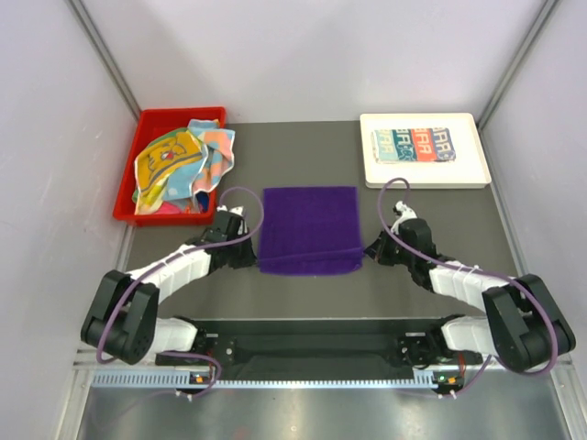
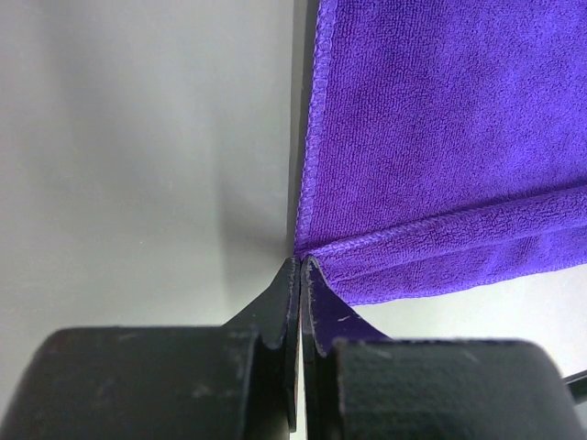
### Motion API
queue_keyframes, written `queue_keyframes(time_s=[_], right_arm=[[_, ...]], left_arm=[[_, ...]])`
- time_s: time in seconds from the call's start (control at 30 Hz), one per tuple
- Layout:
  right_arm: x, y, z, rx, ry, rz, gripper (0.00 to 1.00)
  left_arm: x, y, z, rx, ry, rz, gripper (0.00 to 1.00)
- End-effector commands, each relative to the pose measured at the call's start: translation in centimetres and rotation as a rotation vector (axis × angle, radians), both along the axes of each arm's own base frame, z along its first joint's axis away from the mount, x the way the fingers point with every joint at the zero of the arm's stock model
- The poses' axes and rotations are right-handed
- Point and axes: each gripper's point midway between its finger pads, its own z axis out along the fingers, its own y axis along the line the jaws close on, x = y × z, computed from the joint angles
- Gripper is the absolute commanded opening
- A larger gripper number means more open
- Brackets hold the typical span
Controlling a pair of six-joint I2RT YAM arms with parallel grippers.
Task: Fold and stack the towels
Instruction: Fold the towel
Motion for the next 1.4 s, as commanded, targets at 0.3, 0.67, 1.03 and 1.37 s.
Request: queue_keyframes(time_s=[0.3,0.67,1.03,1.37], right_arm=[[-0.1,0.1,2.3,0.011,-0.092,0.018,0.30],[0.1,0.9,5.4,0.009,-0.124,-0.011,0.29],[5.1,4.4,5.7,-0.030,-0.093,-0.003,0.25],[3.2,5.0,2.7,-0.037,-0.033,0.021,0.24]], left_arm=[[0.6,0.4,2.9,0.011,-0.074,0.012,0.30],[4.1,-2.0,8.5,-0.032,-0.168,-0.016,0.31],[5.1,-7.4,4.2,-0.019,-0.093,-0.099,0.29],[2.1,-8.0,2.4,-0.023,-0.050,-0.129,0.27]])
